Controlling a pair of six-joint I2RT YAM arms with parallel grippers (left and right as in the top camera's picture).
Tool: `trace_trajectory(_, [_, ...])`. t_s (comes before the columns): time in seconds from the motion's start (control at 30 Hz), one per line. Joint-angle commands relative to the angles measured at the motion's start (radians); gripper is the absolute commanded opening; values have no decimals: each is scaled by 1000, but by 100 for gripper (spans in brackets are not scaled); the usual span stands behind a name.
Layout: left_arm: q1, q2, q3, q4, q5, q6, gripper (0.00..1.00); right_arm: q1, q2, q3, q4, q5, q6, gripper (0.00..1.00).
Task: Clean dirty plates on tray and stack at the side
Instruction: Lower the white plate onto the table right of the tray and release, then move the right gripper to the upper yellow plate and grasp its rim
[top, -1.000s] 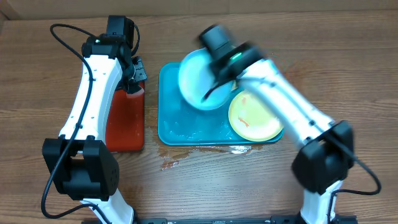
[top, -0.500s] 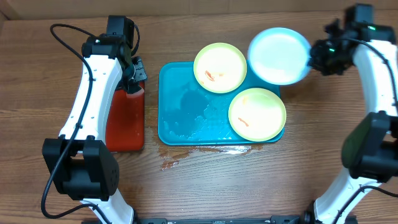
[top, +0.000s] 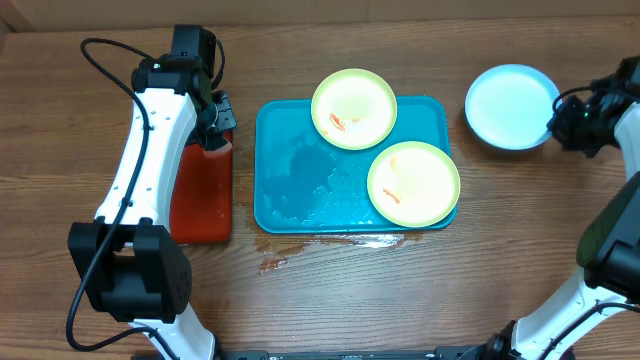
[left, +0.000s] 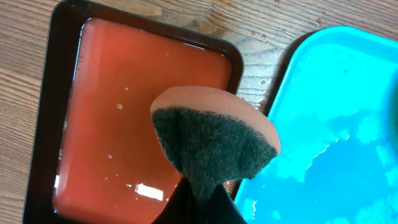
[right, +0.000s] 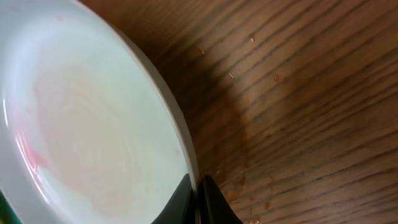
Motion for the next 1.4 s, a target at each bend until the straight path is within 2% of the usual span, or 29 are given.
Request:
trace_trajectory(0.0, [12,-16,19,5,16,-11,4,6,2,-37,37,23,32,4])
trace_trajectory(0.23, [12,-16,19,4,23,-11,4,6,3,-69,86,27,32,5])
trace_trajectory(0.43, [12,-16,19,7,28,-11,4,7,3,-69,76,18,31,29])
trace_trajectory(0.53, [12,-16,19,8,28,-10,4,11,3,-56,63,-50,-1,32])
trace_trajectory(0.7, [11,-16,19,20,34,-10,4,49,-3,24,11,-303,-116,44])
trace_trajectory(0.87, [10,-16,19,26,38,-10,4,169,-8,94,16,-364,-154,44])
trace_trajectory(0.97, [10,-16,19,25,38,-10,4,277,-6,94,89,-295,-185,45])
trace_trajectory(1.13, [10,-16,19,26,39,-10,4,470,12,94,199,-26,-240,47])
trace_trajectory(1.37, [10,-16,19,26,39,-10,4,628,92,94,300,152,-265,53])
